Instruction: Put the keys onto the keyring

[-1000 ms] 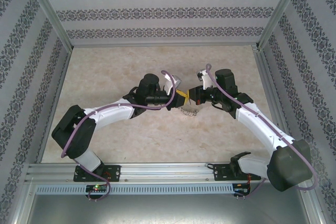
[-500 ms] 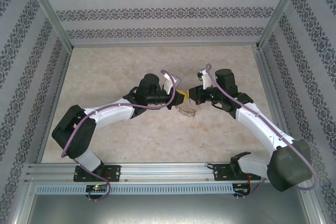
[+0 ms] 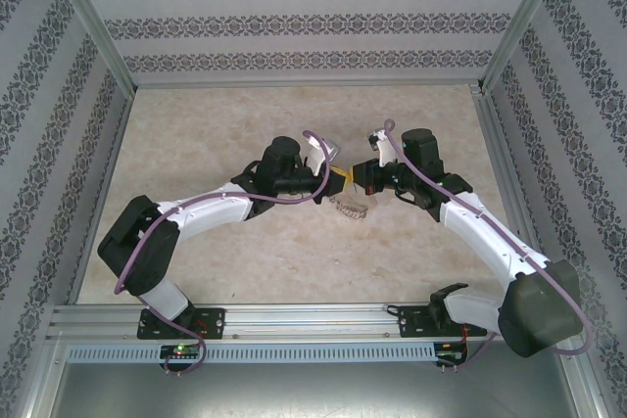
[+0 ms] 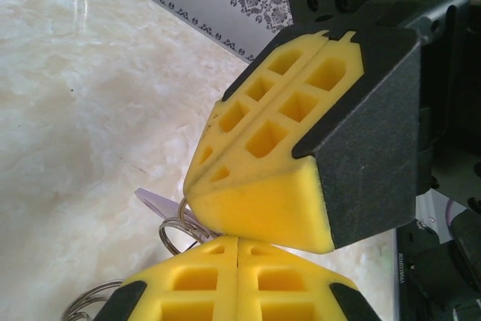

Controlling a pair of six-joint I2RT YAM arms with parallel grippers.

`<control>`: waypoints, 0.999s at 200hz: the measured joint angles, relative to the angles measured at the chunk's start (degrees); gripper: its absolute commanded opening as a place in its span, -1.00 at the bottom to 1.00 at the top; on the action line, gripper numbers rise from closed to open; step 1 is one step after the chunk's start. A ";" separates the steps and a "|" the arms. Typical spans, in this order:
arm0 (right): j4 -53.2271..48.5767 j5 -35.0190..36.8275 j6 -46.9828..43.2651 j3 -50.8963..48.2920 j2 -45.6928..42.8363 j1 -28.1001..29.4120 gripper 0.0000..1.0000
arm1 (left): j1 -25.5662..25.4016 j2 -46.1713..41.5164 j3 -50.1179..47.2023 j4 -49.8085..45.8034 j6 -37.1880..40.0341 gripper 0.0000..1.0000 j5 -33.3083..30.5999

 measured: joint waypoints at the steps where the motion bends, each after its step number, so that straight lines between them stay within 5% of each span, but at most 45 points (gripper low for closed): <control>1: -0.04 0.00 0.00 -0.02 0.00 -0.02 -1.00 | -0.02 0.00 0.04 -0.07 0.02 -1.00 -0.09; 26: -0.02 0.26 0.13 -0.02 0.00 -0.02 -1.00 | -0.37 0.00 1.20 -2.45 1.73 -0.69 -1.16; 57: -0.17 0.46 0.15 -0.07 0.00 0.00 -1.00 | -0.46 -0.02 1.31 -3.26 2.73 -0.56 -2.86; 124: -0.17 0.55 0.17 -0.33 0.00 0.02 -1.00 | -1.51 -3.23 1.29 -6.27 6.08 -0.53 -6.51; 200: -0.22 0.55 0.17 -0.96 0.00 0.02 -1.00 | -2.27 -7.08 -2.14 -6.29 7.89 -0.74 -8.94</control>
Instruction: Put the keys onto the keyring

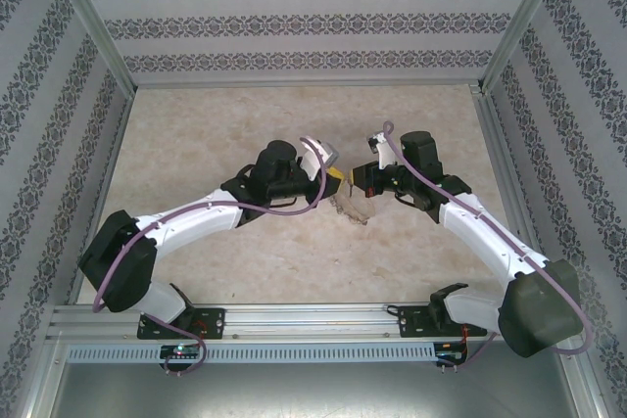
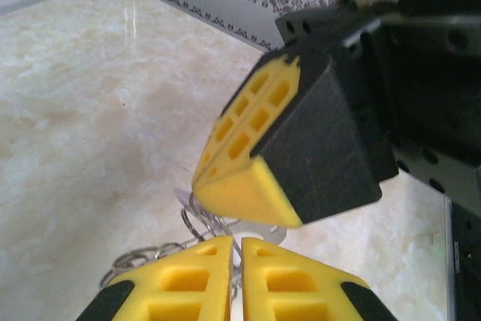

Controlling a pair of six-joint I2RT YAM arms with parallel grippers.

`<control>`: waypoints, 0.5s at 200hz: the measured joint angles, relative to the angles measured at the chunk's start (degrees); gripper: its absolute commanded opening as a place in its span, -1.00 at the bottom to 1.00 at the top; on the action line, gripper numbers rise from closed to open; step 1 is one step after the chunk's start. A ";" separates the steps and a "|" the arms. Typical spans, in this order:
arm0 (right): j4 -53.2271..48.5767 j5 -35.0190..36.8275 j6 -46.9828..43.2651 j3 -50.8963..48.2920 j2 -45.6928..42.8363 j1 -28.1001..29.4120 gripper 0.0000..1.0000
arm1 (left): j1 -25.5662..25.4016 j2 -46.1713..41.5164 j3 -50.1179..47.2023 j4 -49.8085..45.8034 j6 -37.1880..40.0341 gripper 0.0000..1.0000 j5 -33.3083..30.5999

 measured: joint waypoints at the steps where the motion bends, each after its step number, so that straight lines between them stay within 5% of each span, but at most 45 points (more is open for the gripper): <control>1: 0.00 0.00 0.00 0.00 0.00 0.00 -1.00 | 0.00 0.00 -0.04 0.00 0.00 -0.74 0.00; 100: -0.02 0.02 0.00 -0.24 0.00 0.00 -1.00 | -2.21 3.26 -0.68 0.09 0.44 -0.75 -0.42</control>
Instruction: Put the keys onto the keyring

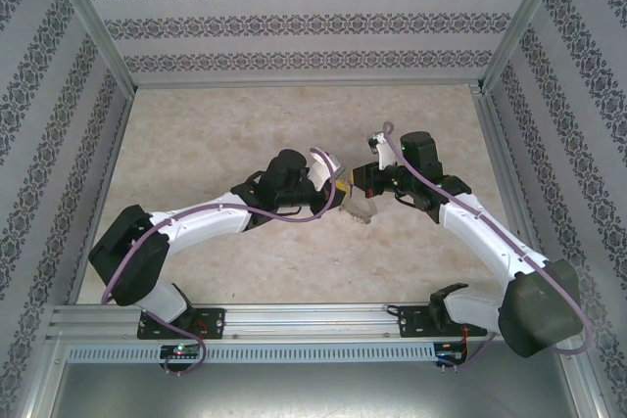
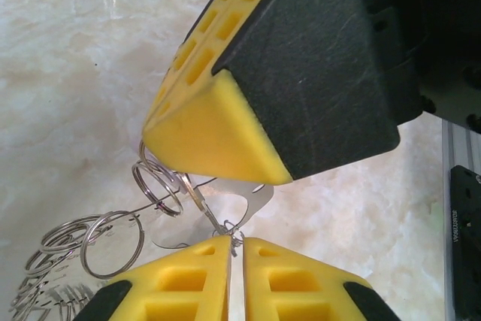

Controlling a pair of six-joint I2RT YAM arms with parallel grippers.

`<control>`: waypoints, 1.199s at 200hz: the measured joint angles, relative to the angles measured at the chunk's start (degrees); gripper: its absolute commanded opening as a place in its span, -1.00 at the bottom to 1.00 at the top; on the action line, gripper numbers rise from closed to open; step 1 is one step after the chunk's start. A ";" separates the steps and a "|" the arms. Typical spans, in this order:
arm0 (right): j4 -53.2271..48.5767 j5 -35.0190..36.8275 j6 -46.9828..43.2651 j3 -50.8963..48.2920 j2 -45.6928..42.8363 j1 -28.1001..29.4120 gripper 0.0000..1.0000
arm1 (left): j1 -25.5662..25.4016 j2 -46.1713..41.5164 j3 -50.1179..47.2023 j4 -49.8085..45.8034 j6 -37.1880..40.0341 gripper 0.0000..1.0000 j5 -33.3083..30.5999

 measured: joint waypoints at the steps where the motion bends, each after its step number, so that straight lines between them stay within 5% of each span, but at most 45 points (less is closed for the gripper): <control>1: 0.00 0.00 0.00 -0.02 0.00 0.00 -1.00 | 0.00 0.02 0.00 0.00 0.02 -0.75 0.00; 166: 0.13 0.04 0.00 -0.57 -0.02 -0.02 -1.00 | 0.00 4.31 2.36 1.22 1.62 -0.80 -1.92; 198: 0.09 0.04 0.00 -0.68 -0.02 -0.02 -1.00 | -0.02 4.96 2.51 1.66 1.88 -1.00 -2.84; 240: 0.11 0.04 0.00 -0.68 -0.02 -0.02 -1.00 | -0.02 5.29 2.51 2.60 1.95 -1.00 -4.28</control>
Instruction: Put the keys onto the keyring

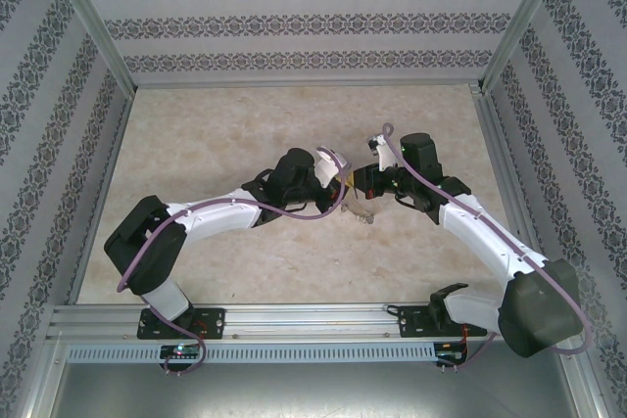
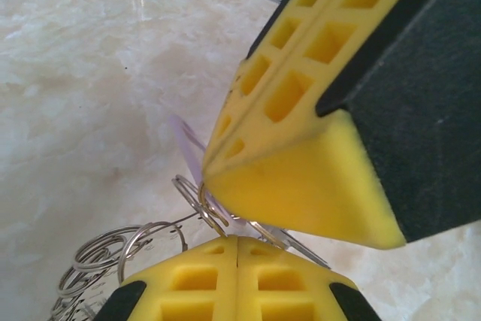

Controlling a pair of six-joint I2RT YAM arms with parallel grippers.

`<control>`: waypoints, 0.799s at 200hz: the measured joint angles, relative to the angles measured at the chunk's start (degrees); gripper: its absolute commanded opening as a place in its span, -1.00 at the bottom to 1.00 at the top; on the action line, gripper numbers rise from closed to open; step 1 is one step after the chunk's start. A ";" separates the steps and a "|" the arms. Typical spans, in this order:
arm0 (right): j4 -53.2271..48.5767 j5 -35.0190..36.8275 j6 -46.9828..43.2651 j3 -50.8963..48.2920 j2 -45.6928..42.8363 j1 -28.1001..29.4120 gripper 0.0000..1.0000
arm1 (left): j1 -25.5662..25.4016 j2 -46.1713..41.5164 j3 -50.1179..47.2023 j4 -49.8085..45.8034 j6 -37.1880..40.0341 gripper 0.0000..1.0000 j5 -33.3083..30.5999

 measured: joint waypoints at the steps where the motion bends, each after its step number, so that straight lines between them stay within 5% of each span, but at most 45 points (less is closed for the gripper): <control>1: 0.02 0.00 0.00 0.00 0.00 0.00 -1.00 | 0.00 0.00 0.00 0.00 0.00 -1.00 0.00; 61: 0.09 0.00 0.00 0.00 0.00 0.00 -1.00 | 0.00 0.33 0.00 0.50 -0.02 -0.69 -0.42; 123: 0.13 0.35 0.00 -0.04 0.00 -0.11 -1.00 | 0.04 2.05 1.05 1.95 0.00 -1.00 -0.92; 160: 0.20 0.68 0.00 -0.04 0.00 -0.11 -1.00 | 0.02 2.21 1.11 2.19 -0.02 -1.00 -1.22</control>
